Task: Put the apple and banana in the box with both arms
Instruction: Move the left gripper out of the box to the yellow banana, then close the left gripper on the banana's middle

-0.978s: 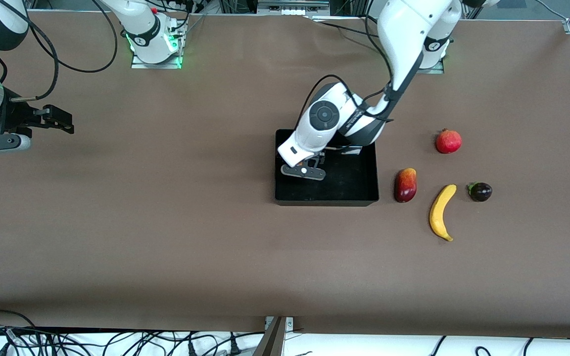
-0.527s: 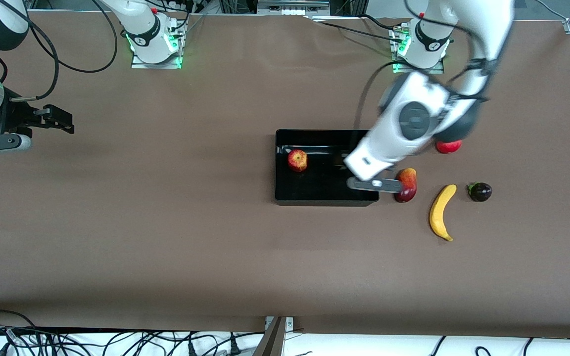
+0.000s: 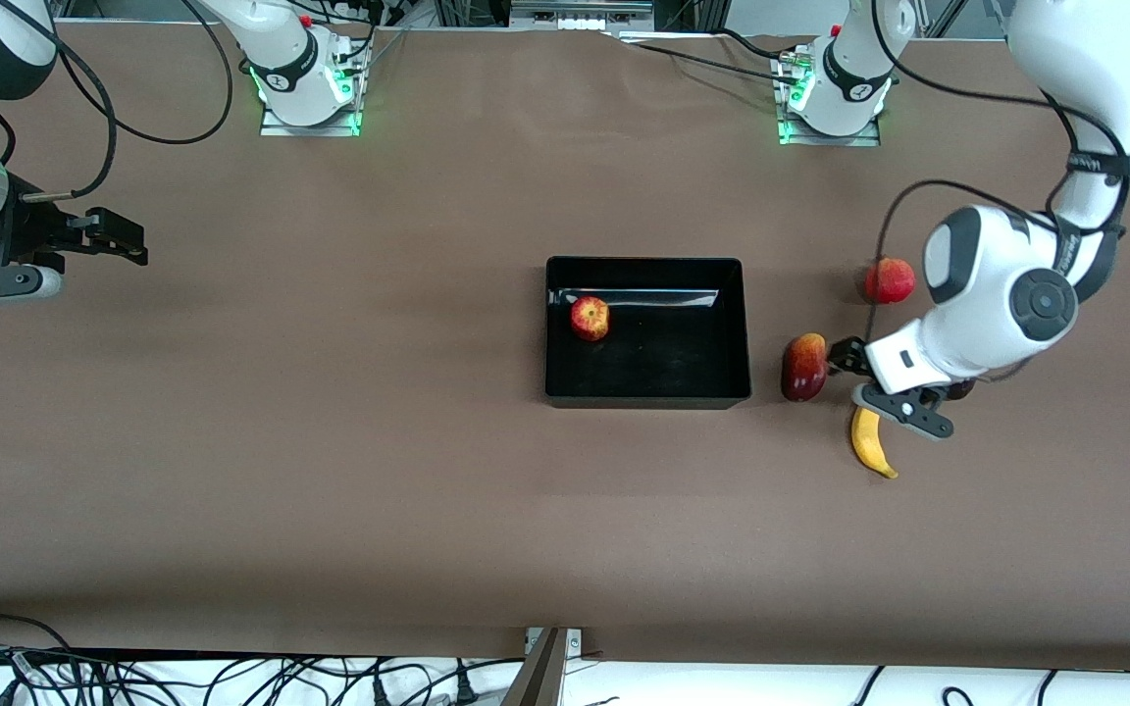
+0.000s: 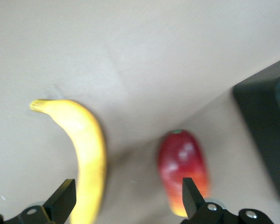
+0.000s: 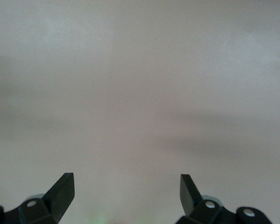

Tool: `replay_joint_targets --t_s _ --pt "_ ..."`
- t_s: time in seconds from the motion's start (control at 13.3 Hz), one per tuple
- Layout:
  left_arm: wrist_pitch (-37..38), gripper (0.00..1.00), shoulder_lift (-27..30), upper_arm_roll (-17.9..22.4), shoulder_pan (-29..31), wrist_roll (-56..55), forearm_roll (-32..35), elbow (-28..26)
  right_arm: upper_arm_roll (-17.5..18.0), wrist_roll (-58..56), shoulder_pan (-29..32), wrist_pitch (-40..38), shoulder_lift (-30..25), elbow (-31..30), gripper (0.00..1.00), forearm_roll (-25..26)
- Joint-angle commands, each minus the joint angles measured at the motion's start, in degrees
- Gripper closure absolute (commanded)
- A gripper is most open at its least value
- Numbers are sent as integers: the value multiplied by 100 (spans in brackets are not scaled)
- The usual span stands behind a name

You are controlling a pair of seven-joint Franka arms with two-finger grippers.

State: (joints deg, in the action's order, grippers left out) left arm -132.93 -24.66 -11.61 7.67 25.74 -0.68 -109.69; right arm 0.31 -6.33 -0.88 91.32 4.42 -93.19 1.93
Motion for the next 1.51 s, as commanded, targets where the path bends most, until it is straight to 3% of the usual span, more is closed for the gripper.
replay_joint_targets --t_s 0.0,0.23,0.6,0.68,0.75,1.2,1.43 --pt "-382 0 -389 141 50 729 164 -9 22 70 18 -96 -47 46 0 -96" --pt "-857 0 -671 229 59 765 621 -26 22 70 18 -97 -47 46 0 -96" --pt "-1121 0 -900 264 59 757 595 -202 22 70 27 -105 -47 46 0 -96" --pt "-1095 44 -883 273 59 765 612 -210 22 70 27 -105 -47 46 0 -96" --pt "-1034 99 -857 273 59 739 621 -219 22 70 27 -105 -47 46 0 -96" --pt "-595 100 -365 212 -2 695 560 -193 4 70 27 -105 -47 46 0 -96" --pt "475 100 346 -78 -361 643 97 17 4 70 27 -114 -47 46 0 -96"
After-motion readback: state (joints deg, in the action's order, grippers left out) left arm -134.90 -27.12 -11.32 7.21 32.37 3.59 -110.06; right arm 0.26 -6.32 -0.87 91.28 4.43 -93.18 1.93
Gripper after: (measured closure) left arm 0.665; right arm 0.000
